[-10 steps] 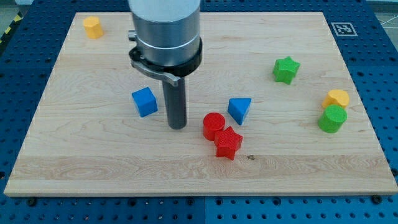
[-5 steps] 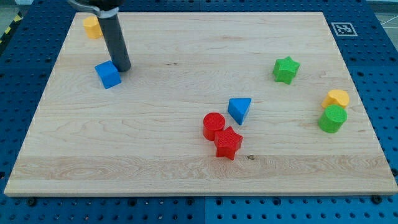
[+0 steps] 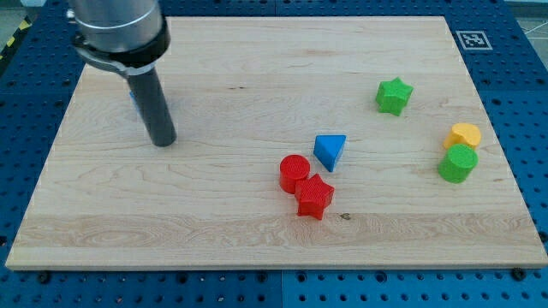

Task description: Push the blue cube towards the yellow hexagon

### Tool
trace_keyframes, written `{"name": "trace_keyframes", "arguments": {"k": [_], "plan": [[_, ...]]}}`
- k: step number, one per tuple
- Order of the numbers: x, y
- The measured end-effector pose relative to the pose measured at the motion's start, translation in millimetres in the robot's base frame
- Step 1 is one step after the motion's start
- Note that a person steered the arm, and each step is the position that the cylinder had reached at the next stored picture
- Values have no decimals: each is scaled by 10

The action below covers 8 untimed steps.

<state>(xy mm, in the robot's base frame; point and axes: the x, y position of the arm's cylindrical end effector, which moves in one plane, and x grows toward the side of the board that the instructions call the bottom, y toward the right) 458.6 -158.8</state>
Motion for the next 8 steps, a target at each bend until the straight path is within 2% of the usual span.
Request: {"name": "trace_keyframes", "arguments": {"k": [1,3,4,5,6,8], "plan": [[-174,-32],[-897,-87],[-1050,-148],[-951,176],[-796,193],[-716,-93]]}}
